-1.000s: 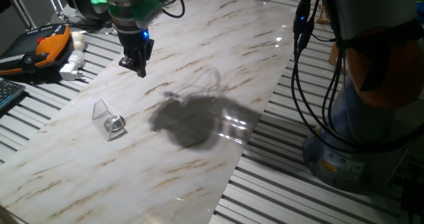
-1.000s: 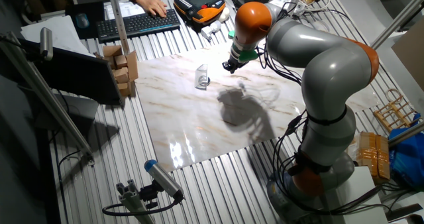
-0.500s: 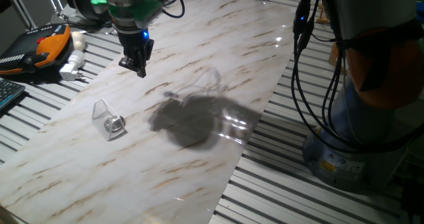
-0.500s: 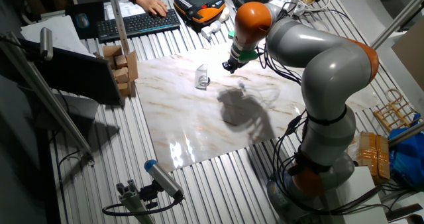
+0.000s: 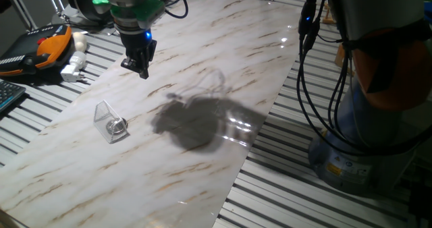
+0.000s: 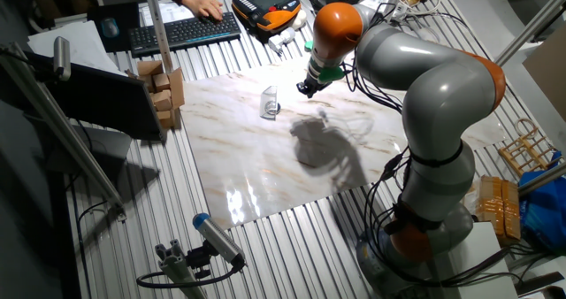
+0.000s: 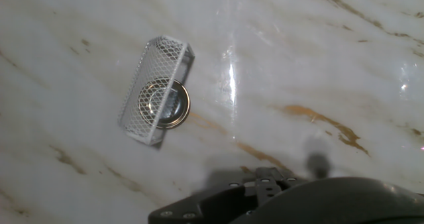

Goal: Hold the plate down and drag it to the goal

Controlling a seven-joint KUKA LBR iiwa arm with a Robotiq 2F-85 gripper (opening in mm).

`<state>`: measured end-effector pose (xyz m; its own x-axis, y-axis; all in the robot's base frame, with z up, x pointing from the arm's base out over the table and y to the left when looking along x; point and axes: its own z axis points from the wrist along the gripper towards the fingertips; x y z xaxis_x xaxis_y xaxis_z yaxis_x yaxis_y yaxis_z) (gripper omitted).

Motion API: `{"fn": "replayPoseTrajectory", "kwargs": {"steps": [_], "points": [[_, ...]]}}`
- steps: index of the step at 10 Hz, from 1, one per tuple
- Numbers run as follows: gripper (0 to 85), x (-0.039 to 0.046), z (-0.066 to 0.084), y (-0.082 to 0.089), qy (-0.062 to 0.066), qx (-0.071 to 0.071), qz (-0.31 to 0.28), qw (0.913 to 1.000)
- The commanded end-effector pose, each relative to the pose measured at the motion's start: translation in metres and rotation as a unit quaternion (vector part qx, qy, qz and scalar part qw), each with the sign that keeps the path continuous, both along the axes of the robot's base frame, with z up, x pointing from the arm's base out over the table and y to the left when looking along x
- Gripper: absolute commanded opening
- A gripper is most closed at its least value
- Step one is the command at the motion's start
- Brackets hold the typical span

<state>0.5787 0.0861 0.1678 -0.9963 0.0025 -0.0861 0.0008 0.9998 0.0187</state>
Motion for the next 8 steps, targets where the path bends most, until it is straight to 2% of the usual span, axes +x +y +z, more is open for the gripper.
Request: {"fn": "replayPoseTrajectory", "kwargs": {"steps": [1,5,8], "points": [[0.0,-0.0004,-0.0001,0.0003,0.000,0.000,0.000,1.0000],[0.0,0.0004,0.0002,-0.0007,-0.005,-0.004,-0.002,1.0000],[0.0,0.0012,-0.0002,-0.0002,-0.003,-0.003,-0.005,1.0000]]}}
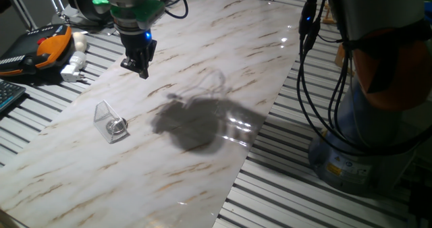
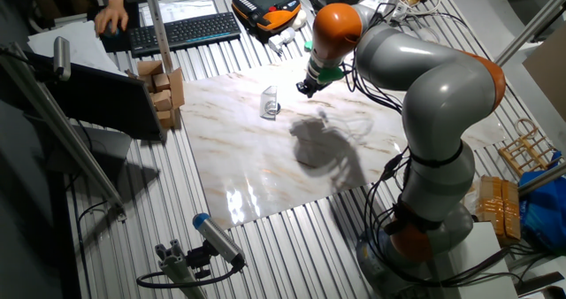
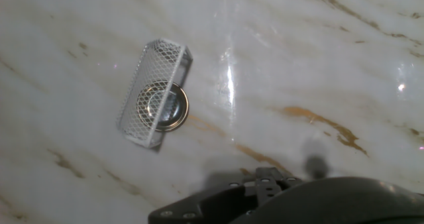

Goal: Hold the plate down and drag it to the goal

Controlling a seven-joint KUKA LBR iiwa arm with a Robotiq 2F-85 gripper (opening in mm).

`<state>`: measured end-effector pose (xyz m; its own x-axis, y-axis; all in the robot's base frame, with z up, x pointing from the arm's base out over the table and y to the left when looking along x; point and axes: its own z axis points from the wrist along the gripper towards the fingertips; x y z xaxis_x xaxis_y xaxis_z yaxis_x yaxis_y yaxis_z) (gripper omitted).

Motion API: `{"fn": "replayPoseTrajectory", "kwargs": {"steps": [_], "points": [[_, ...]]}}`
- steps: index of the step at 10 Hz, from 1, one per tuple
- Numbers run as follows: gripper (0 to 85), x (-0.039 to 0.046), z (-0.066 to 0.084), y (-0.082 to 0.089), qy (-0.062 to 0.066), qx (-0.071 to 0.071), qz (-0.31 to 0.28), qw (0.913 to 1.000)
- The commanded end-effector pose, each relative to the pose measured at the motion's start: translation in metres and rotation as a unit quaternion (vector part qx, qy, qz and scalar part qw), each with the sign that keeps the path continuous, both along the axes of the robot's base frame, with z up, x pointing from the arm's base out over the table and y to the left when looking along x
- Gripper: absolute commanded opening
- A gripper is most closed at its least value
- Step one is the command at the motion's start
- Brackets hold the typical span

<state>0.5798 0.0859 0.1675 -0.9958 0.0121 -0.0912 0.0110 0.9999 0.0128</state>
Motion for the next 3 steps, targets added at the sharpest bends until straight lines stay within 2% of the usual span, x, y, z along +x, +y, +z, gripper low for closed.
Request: {"fn": "replayPoseTrajectory", "kwargs": {"steps": [1,3], "points": [[0.0,-0.0002,-0.0001,-0.0003,0.002,0.002,0.000,1.0000],[0.0,0.0013,-0.0007,0.0001,0.000,0.000,-0.001,1.0000]]}}
